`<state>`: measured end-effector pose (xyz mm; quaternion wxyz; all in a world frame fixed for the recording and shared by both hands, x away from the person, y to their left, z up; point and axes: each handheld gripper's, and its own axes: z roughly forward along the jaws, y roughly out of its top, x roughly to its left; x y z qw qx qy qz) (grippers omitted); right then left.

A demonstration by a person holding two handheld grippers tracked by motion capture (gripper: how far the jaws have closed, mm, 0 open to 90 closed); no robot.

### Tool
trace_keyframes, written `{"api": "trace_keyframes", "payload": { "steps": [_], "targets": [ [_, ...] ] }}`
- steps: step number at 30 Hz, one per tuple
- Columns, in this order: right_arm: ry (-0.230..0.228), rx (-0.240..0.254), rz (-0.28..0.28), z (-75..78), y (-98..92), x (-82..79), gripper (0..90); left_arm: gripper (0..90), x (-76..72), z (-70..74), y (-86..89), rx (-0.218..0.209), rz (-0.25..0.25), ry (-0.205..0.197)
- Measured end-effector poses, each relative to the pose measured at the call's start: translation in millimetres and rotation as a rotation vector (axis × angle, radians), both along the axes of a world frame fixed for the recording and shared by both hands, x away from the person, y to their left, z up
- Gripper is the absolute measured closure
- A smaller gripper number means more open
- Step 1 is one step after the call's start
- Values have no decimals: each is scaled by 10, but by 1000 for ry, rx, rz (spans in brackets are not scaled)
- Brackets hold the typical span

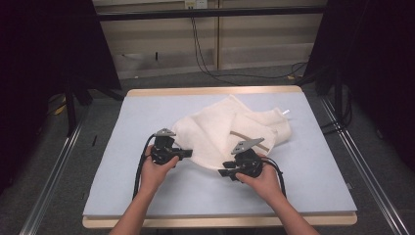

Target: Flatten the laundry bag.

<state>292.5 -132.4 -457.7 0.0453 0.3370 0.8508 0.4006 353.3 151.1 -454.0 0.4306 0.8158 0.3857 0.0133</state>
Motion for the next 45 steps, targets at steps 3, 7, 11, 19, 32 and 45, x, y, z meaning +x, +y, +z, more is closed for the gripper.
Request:
{"api": "trace_keyframes", "payload": {
  "steps": [3, 7, 11, 19, 32, 45],
  "targets": [
    [-22, -32, -24, 53, -115, -13, 530, 828, -26, -29, 30, 1, 6, 6],
    [-18, -36, -57, 84, -256, -11, 469, 827, -40, -35, 24, 8, 0, 4],
    [2, -35, -79, 129, -360, -5, 418, 827, -50, -45, 36, 13, 3, 3],
    [-8, -35, -161, 282, -520, 77, 290, 827, -58, -53, 84, 12, -3, 11],
    [-90, -77, -357, 376, -895, 138, 260, 824, -88, -47, 132, 18, -4, 19],
    [-37, 23, -464, 378, -1161, 360, 295, 821, -83, -57, 139, 17, -6, 24]
  ]
}}
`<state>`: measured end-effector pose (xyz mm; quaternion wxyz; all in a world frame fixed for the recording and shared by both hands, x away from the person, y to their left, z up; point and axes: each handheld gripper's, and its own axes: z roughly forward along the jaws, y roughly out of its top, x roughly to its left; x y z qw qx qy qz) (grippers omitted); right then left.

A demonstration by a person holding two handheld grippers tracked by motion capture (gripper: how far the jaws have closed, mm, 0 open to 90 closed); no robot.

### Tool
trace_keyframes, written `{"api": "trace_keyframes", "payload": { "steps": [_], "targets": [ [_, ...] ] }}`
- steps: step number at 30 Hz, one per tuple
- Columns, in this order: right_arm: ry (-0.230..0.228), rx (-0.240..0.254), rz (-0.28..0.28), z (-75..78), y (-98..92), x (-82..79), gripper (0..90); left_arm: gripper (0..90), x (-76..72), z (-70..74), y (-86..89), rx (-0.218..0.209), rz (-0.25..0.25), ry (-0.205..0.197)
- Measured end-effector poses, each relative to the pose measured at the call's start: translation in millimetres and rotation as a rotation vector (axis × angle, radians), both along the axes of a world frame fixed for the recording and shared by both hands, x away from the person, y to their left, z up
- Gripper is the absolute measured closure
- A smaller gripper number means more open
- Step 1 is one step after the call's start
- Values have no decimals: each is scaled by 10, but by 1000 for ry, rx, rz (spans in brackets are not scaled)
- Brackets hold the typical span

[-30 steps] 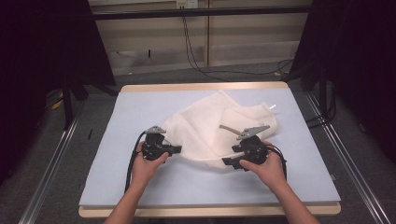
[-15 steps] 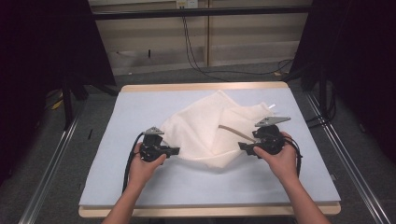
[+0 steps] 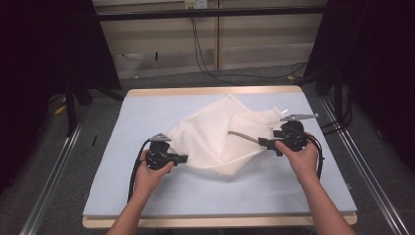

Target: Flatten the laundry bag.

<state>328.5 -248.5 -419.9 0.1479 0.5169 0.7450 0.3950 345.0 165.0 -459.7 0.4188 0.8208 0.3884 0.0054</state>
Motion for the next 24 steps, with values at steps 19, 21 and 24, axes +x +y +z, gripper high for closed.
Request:
{"api": "trace_keyframes", "payload": {
  "steps": [19, 21, 24],
  "targets": [
    [70, -83, 103, -323, -130, -619, 861, 817, -15, -3, 20, 19, 10, 4],
    [83, -86, 110, -376, -123, -706, 860, 817, -17, -3, 10, 10, 15, 5],
    [99, -85, 114, -401, -113, -787, 859, 817, -16, 2, 11, 7, 16, 0]
  ]
}}
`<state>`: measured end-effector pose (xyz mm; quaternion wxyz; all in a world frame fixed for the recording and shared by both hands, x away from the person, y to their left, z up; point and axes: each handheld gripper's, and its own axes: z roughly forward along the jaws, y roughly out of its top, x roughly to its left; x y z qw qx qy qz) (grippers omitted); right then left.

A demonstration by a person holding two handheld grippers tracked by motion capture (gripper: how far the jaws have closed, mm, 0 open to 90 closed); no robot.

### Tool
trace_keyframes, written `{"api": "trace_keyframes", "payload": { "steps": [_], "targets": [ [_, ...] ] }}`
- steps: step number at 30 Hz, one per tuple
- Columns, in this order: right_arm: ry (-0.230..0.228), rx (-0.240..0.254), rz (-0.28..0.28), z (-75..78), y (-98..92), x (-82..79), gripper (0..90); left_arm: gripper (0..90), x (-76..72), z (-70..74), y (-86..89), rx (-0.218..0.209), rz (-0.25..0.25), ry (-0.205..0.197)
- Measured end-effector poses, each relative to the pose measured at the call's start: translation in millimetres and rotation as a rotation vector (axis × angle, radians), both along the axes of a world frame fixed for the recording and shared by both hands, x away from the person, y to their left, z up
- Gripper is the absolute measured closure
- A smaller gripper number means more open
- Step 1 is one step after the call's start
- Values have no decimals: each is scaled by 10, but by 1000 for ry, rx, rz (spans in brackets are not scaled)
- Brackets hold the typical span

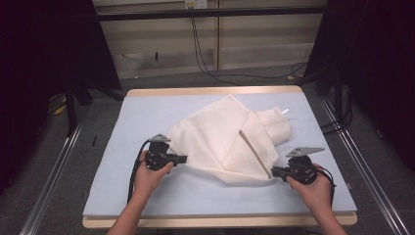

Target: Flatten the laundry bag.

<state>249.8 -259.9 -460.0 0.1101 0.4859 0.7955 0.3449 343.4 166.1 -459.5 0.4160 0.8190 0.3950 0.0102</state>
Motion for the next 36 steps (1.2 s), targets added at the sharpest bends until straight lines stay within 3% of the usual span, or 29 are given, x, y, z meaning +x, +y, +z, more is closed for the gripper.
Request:
{"api": "trace_keyframes", "payload": {
  "steps": [6, 10, 13, 18, 19, 21, 23, 27, 28, 30, 36],
  "targets": [
    [-16, -21, 1, 3, 27, 12, 831, 816, -15, 13, 26, -8, 3, 1],
    [30, -44, 14, -49, 74, 50, 852, 816, -21, 10, 64, -5, 8, 33],
    [26, -48, 30, -74, 84, 65, 852, 809, -36, 5, 86, 0, 11, 34],
    [18, -33, 40, -72, 78, 74, 853, 631, -6, -7, 128, -15, 46, 40],
    [18, -33, 40, -72, 78, 74, 853, 631, 4, -1, 148, -12, 55, 35],
    [13, -33, 39, -72, 70, 81, 853, 525, 27, 12, 191, -2, 82, 13],
    [17, -38, 43, -63, 62, 86, 852, 384, 72, 19, 242, -10, 119, 9],
    [14, -43, 42, -61, 61, 97, 852, 271, 213, 14, 353, -21, 154, -8],
    [17, -47, 41, -62, 65, 99, 852, 240, 255, 14, 371, -40, 168, -18],
    [14, -49, 42, -64, 66, 107, 853, 206, 329, 18, 395, -23, 161, -25],
    [20, -49, 46, -70, 76, 123, 852, 239, 528, 56, 320, -25, 107, -16]
  ]
}}
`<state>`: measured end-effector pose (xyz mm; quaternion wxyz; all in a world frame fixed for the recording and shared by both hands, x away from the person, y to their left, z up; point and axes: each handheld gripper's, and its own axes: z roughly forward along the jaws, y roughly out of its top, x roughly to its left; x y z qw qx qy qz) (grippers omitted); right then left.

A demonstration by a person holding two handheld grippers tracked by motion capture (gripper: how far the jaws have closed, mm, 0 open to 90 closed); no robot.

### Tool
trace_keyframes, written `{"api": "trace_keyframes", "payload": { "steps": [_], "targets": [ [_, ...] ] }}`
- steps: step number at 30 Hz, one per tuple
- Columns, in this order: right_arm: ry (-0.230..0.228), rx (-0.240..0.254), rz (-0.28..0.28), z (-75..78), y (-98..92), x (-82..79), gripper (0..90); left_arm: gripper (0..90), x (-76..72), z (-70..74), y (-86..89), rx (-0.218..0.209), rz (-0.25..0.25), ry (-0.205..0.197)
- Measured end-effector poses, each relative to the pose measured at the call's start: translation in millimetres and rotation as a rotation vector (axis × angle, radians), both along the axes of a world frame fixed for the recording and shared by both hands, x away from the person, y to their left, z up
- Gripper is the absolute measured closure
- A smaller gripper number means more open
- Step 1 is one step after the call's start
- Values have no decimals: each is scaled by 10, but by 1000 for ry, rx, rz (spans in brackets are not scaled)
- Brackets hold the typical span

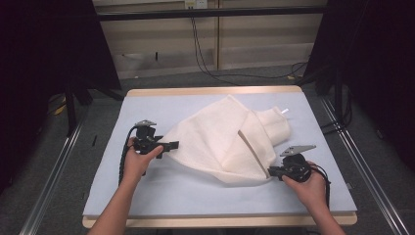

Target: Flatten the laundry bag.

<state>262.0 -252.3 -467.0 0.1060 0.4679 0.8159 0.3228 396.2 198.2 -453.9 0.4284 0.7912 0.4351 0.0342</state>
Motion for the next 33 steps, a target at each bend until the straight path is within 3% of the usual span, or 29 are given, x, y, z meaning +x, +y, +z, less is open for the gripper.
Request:
{"api": "trace_keyframes", "payload": {
  "steps": [2, 4, 6, 9, 12, 13, 15, 16, 17, 19, 24, 27, 29, 33],
  "targets": [
    [1, 0, 0, 0, -1, 1, 852, 265, 36, 20, -44, 4, -17, 4],
    [0, 0, -1, -1, -2, 1, 852, 330, 57, 37, -63, -11, -3, 2],
    [1, -7, -1, 1, -1, 1, 852, 452, 55, 71, -87, -3, 4, -12],
    [-15, -8, -3, 2, -2, 4, 852, 724, 25, 113, -104, 61, 1, -19],
    [-11, -3, -5, 9, -4, 2, 852, 826, -23, 131, -59, 143, -9, -17],
    [-15, 4, -5, 9, -2, 4, 852, 837, -39, 130, -39, 159, 0, -17],
    [-22, 8, -8, 11, 3, 6, 853, 849, -81, 108, 11, 132, 28, -9],
    [-22, -2, -15, 20, 8, 3, 855, 853, -107, 99, 69, 149, 37, -18],
    [-28, 5, -21, 25, 13, 5, 858, 855, -128, 83, 97, 123, 55, -15],
    [-49, 2, -40, 42, 24, 30, 864, 859, -183, 36, 206, 116, 69, -10],
    [-68, -18, -56, 52, 76, 71, 869, 859, -311, -48, 387, 90, 75, 17],
    [-89, -45, -74, 64, 97, 85, 870, 859, -359, -89, 410, 82, 76, 20],
    [-59, -35, -67, 60, 83, 88, 868, 859, -377, -97, 392, 93, 72, 10],
    [-62, 2, -61, 88, 67, 68, 823, 858, -386, -83, 368, 102, 63, -1]
  ]
}}
